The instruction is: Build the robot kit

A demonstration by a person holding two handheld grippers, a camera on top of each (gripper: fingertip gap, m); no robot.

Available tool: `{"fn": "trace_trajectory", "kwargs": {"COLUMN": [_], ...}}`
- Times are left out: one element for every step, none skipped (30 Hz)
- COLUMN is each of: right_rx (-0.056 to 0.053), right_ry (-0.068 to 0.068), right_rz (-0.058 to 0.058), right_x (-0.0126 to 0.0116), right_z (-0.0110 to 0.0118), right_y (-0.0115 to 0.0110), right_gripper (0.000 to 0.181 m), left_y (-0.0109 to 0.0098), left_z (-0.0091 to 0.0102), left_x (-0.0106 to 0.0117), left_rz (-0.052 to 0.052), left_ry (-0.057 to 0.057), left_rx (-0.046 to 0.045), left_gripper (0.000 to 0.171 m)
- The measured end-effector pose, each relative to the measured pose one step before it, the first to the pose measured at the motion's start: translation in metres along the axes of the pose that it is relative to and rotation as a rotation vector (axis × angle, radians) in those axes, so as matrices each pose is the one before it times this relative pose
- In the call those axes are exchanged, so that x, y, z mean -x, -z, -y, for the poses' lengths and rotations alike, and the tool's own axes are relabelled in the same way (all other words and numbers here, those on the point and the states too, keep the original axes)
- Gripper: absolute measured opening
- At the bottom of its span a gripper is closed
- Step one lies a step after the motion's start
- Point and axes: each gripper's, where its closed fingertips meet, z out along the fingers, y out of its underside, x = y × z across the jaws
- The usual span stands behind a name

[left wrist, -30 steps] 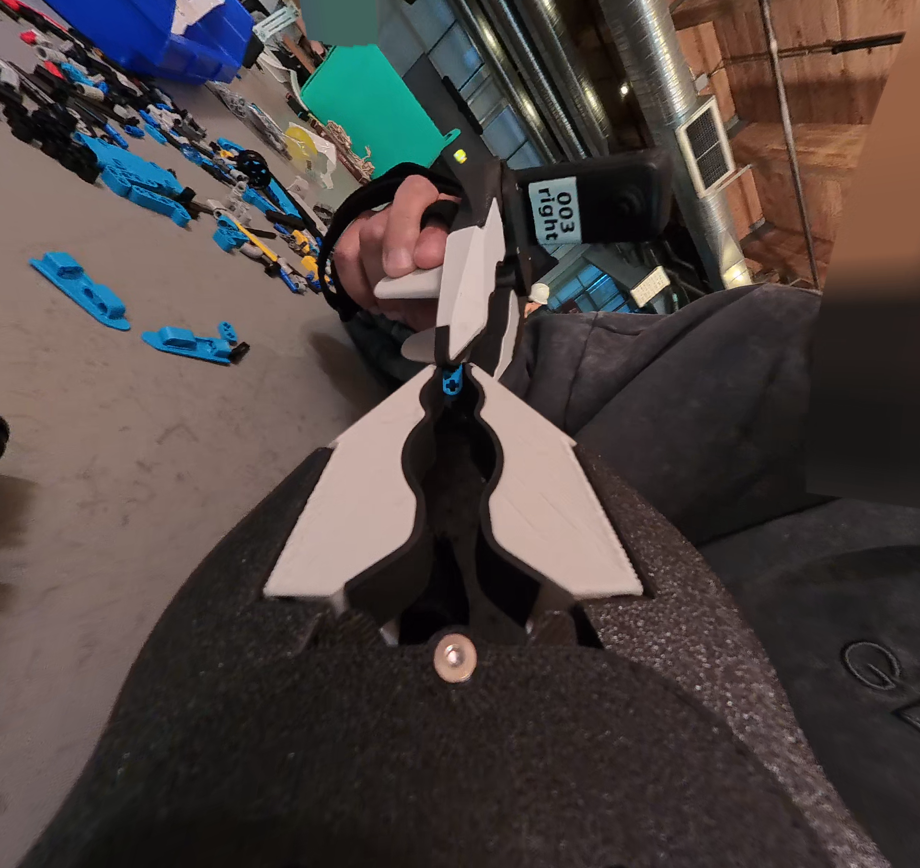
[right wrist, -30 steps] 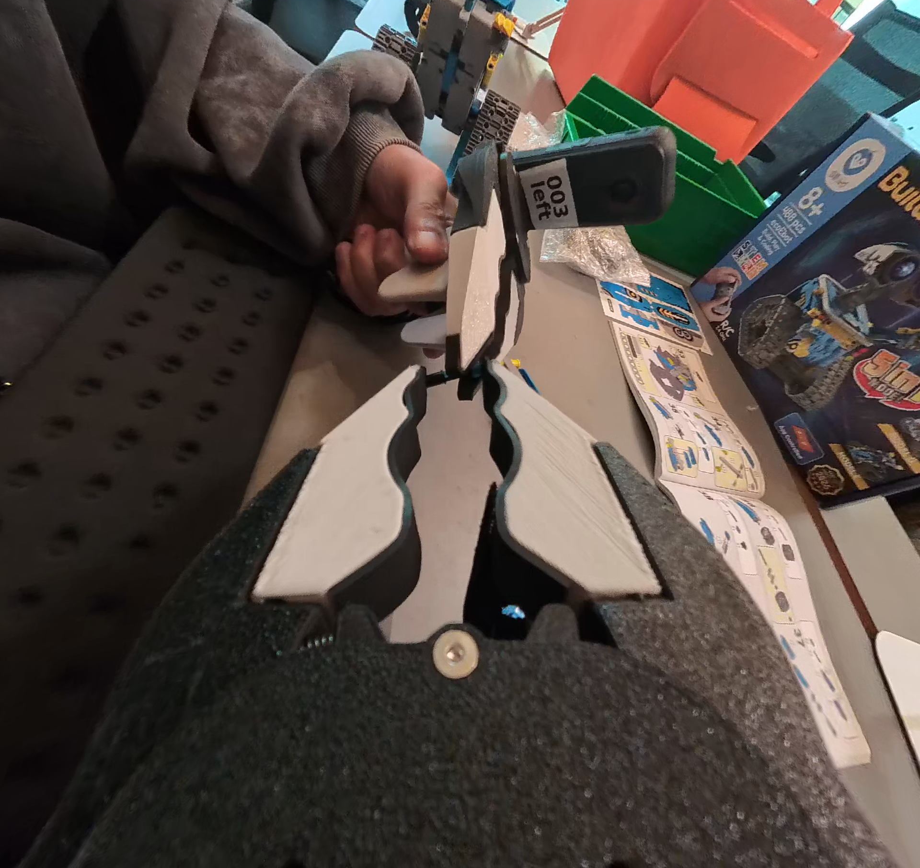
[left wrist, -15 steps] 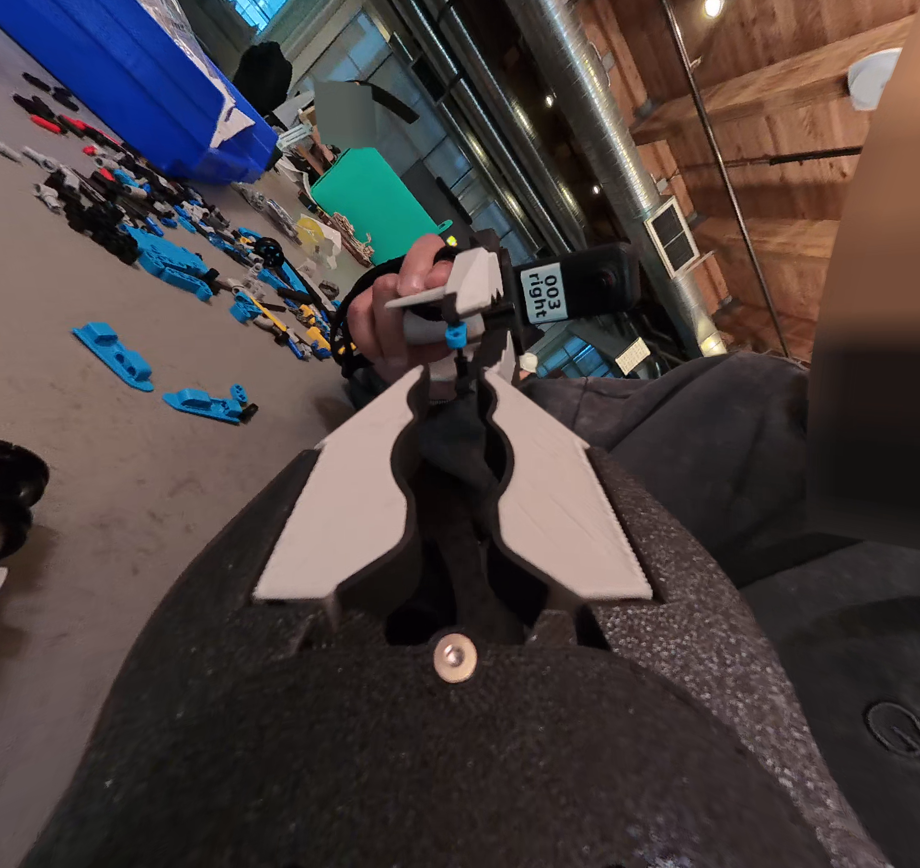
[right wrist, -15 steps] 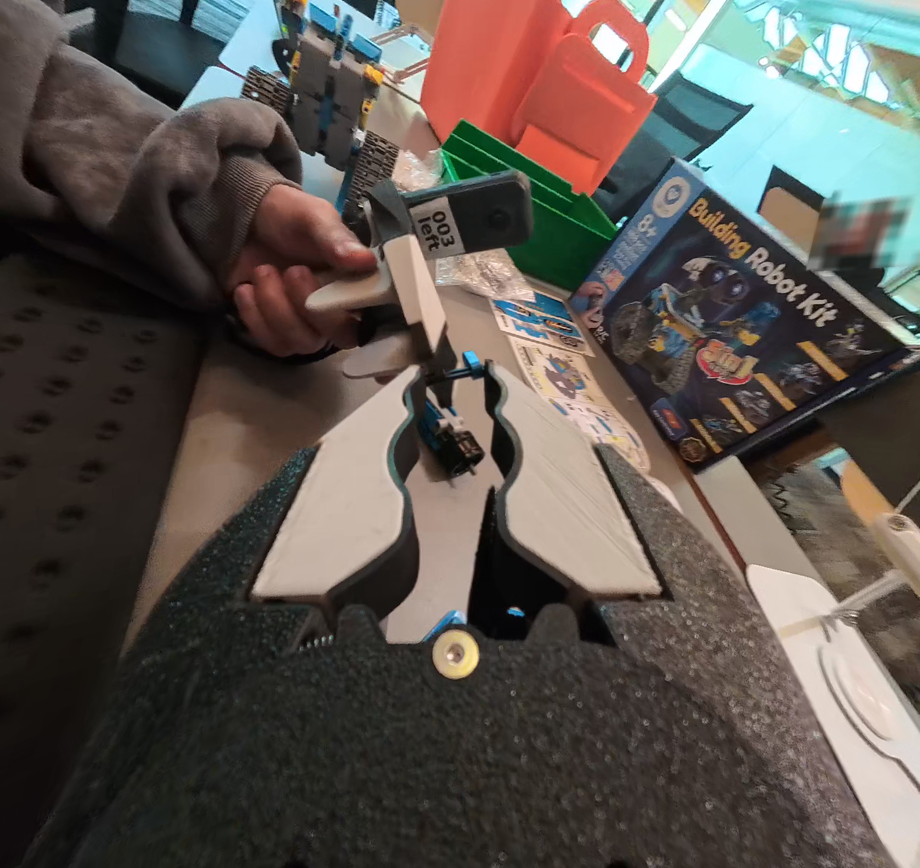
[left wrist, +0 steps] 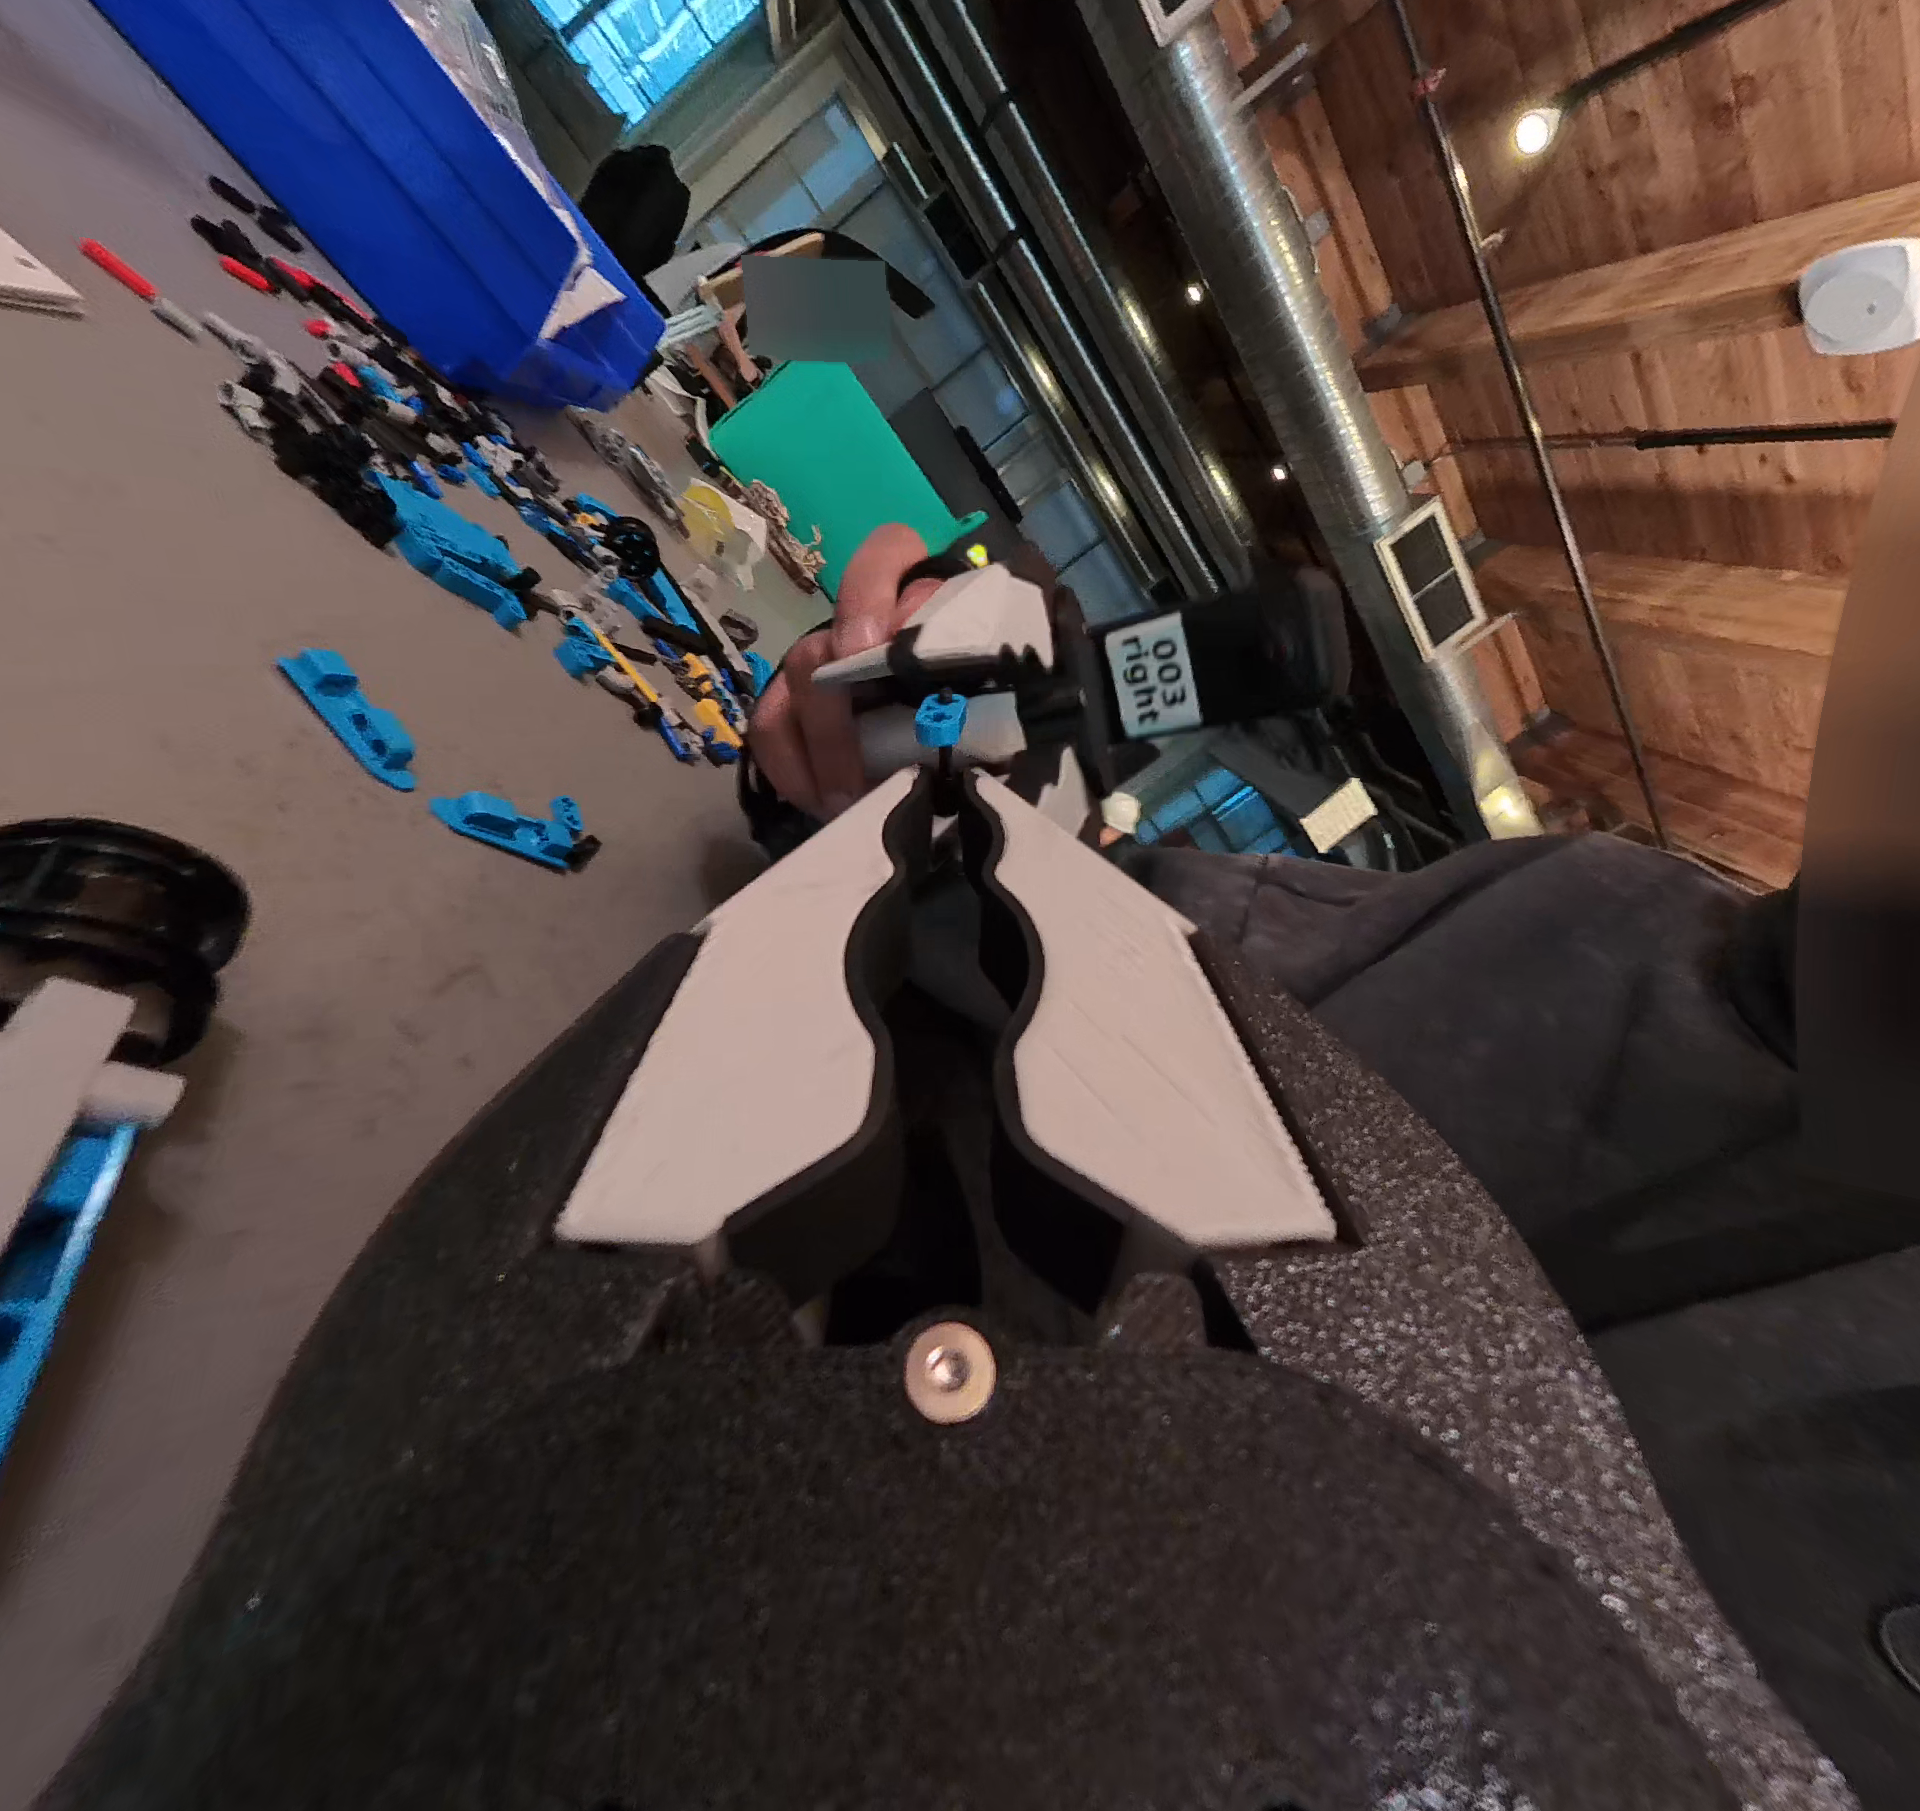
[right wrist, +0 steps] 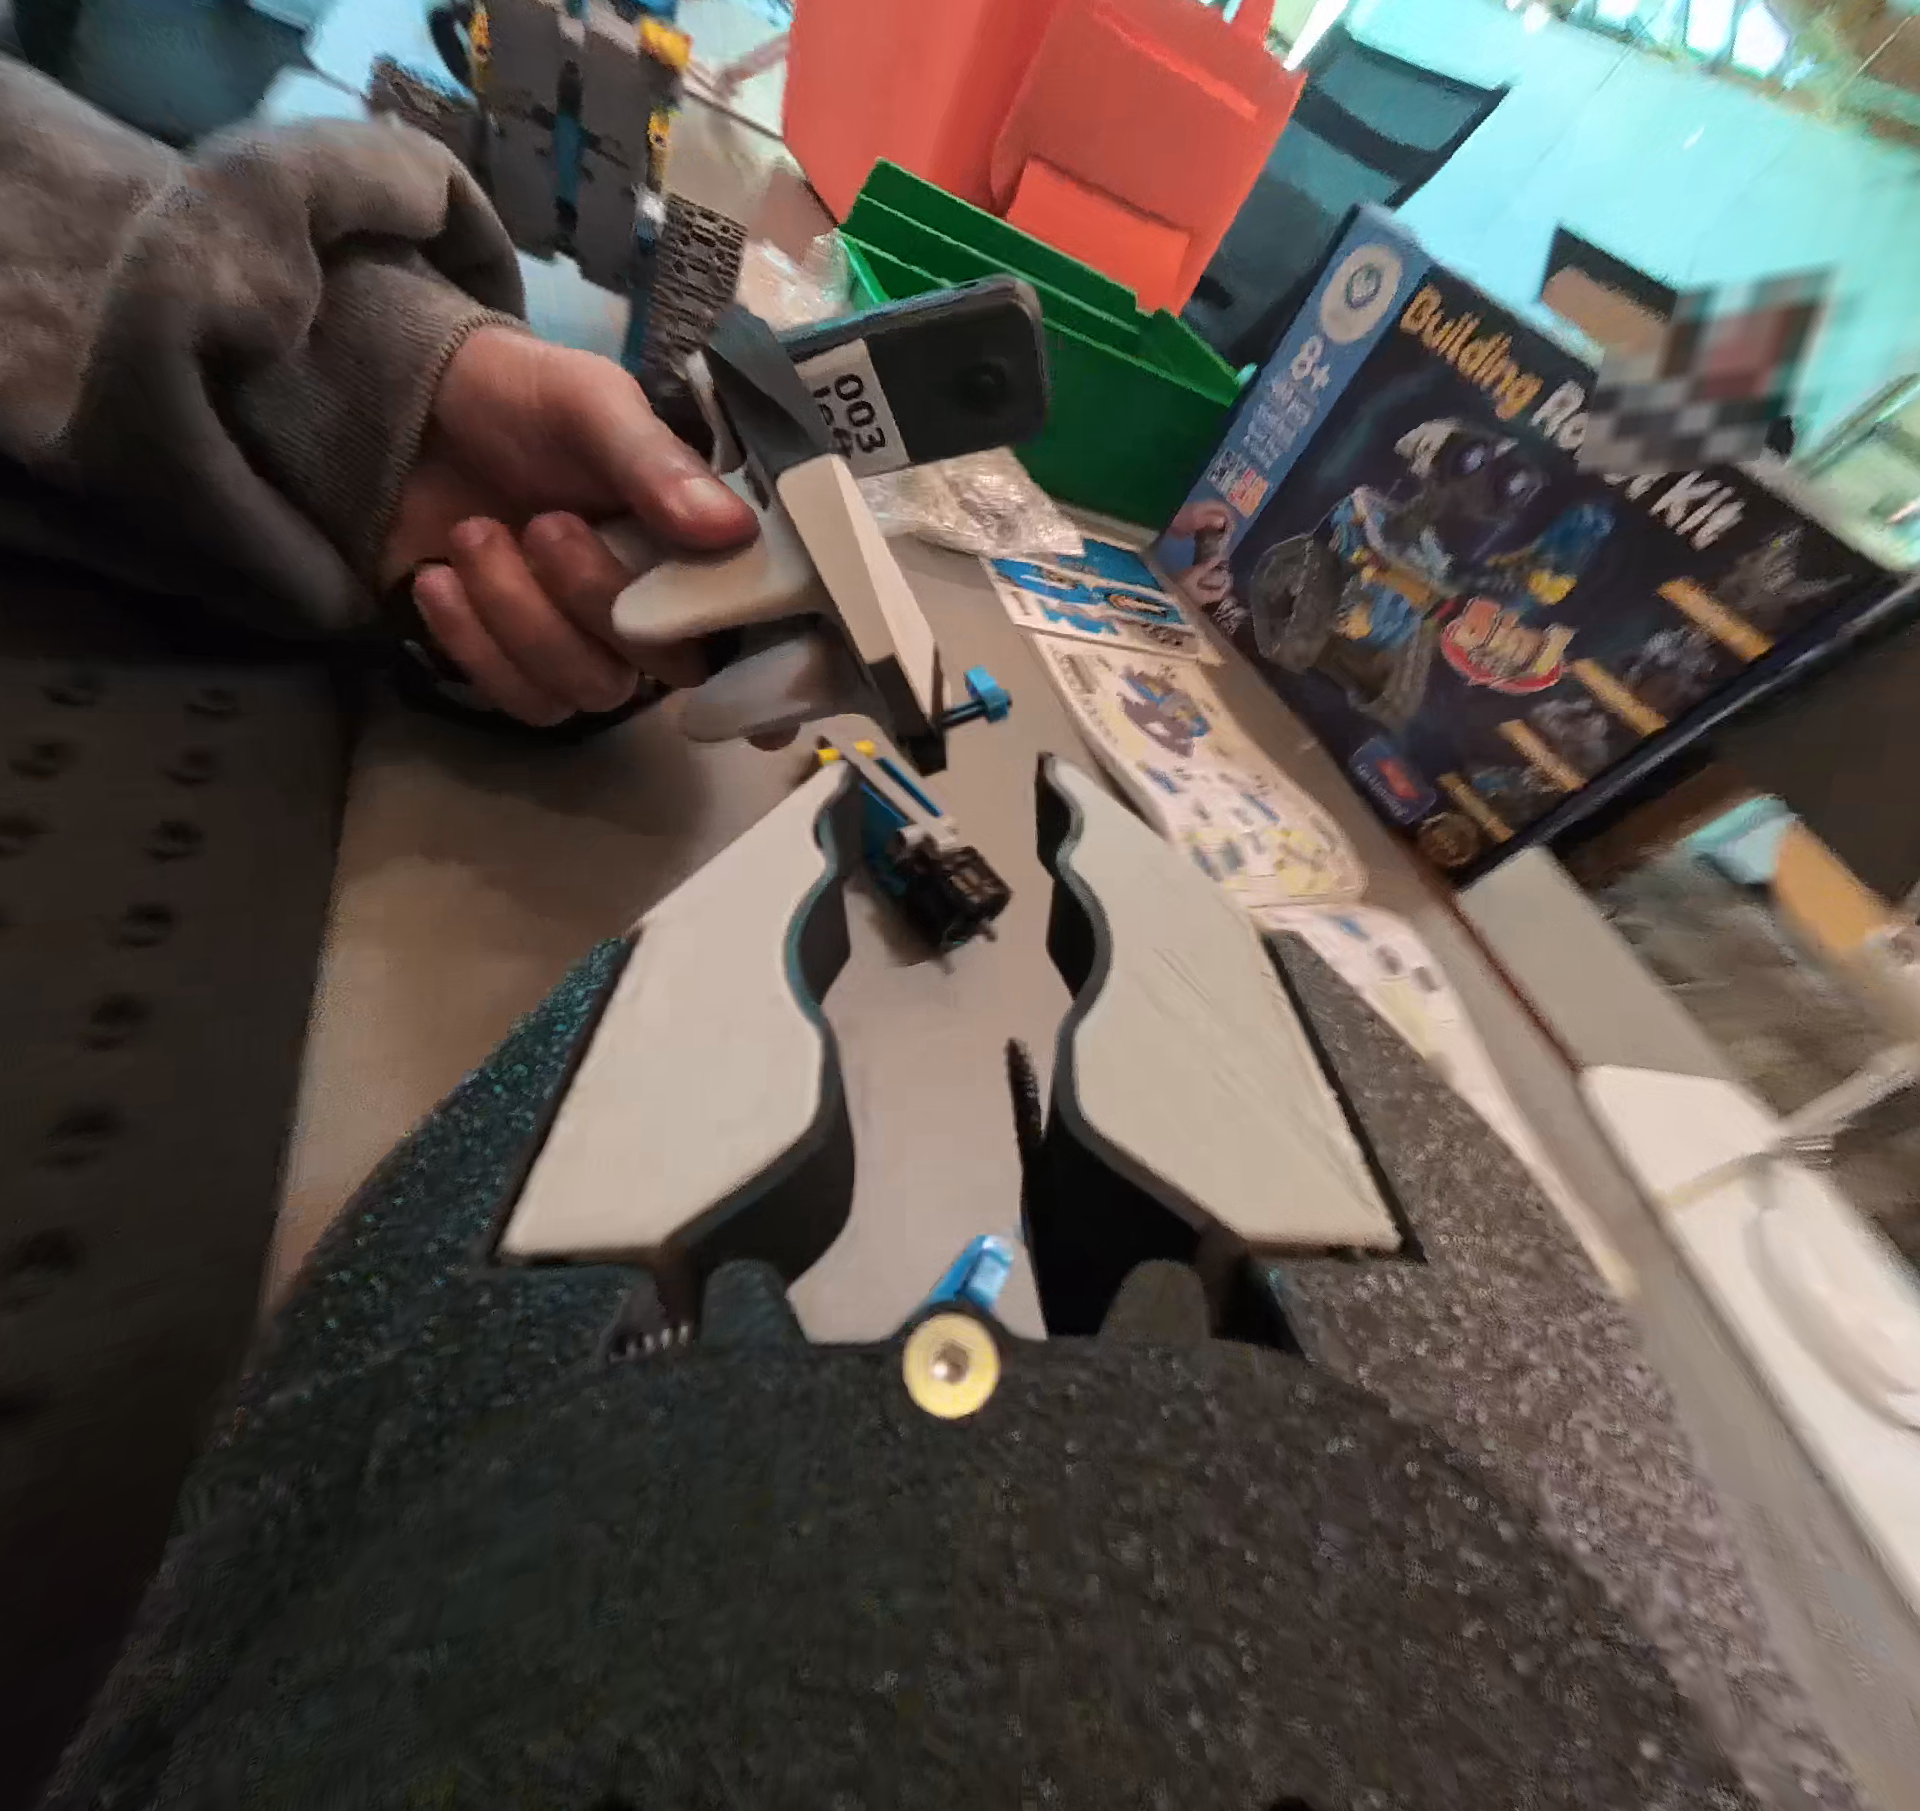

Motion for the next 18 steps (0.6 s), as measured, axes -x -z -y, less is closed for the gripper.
{"fn": "trace_trajectory", "kwargs": {"right_rx": [-0.022,-0.0345,-0.0307,-0.0172,-0.0032,0.0039,0.0108,0.0177,0.0147,0.0151,0.0095,-0.0225,-0.0164,0.0148,0.0236,0.0011,0.007,0.0048], "right_ry": [-0.0778,-0.0895,-0.0983,-0.1118,-0.1093,-0.0968,-0.0734,-0.0437,-0.018,-0.003,-0.0002,0.0074,0.0119,0.0104,0.0004,-0.0097,-0.001,0.0021], "right_rz": [0.0453,0.0567,0.0509,0.0468,0.0538,0.0452,0.0438,0.0137,-0.0054,0.0103,0.0109,0.0065,0.0031,-0.004,-0.0022,0.003,-0.0027,-0.0161], "right_x": [0.00072,0.00198,0.00069,-0.00074,-0.00029,-0.00113,0.00037,-0.00235,-0.00353,0.00033,0.00134,0.00206,0.00178,-0.00041,-0.00102,-0.00049,-0.00113,-0.00312], "right_z": [0.00211,0.00425,0.0037,0.00128,-0.00146,-0.00248,-0.00315,-0.00391,-0.00381,-0.00363,-0.00148,0.00407,0.00321,-0.00221,-0.00459,-0.00091,-0.00078,-0.00028], "right_y": [0.00141,0.00152,0.00097,-0.00015,-0.00097,-0.00112,-0.0009,-0.00042,0.0002,-0.00022,-0.00027,0.00085,0.00117,0.00023,-0.00081,0.00013,0.00092,0.00166], "right_gripper": [0.033,0.033,0.034,0.034,0.034,0.034,0.033,0.033,0.03,0.023,0.018,0.013,0.003,0.0,0.0,0.0,0.004,0.012], "left_y": [0.00131,0.00013,-0.00126,-0.00191,-0.0021,-0.00195,-0.00103,-0.00025,-0.00009,-0.00049,-0.00167,-0.0023,-0.00182,-0.00133,-0.00062,-0.0004,-0.00033,-0.00016], "left_z": [-0.00057,-0.00296,-0.00437,-0.00348,-0.00314,-0.00264,0.00021,0.00123,0.0008,-0.00105,-0.00392,-0.00439,-0.00212,-0.00138,-0.00126,-0.00107,-0.00066,0.00001], "left_x": [0.00602,0.00594,0.00306,0.00099,-0.00045,-0.00081,-0.00083,-0.00196,-0.00137,-0.00014,-0.00135,-0.00064,-0.00056,-0.0018,0.00032,-0.00007,-0.00122,-0.00006], "left_rz": [0.0468,0.0525,0.0439,0.0417,0.0353,0.0293,0.0247,0.0129,0.0138,0.0178,0.0077,0.0109,0.0115,-0.0005,0.0093,0.004,-0.0044,0.0027], "left_ry": [-0.0235,-0.0358,-0.0506,-0.0681,-0.0725,-0.0643,-0.0508,-0.0426,-0.0403,-0.0391,-0.0362,-0.0283,-0.0233,-0.016,-0.0115,-0.0096,-0.0049,-0.0052], "left_rx": [0.00609,0.02203,0.03273,0.0278,0.02669,0.02363,0.00405,-0.00182,0.00164,0.01069,0.02705,0.02805,0.01309,0.01091,0.00885,0.00582,0.00518,0.00076], "left_gripper": [0.003,0.002,0.002,0.003,0.003,0.004,0.004,0.004,0.004,0.003,0.004,0.004,0.003,0.004,0.003,0.003,0.003,0.003]}}
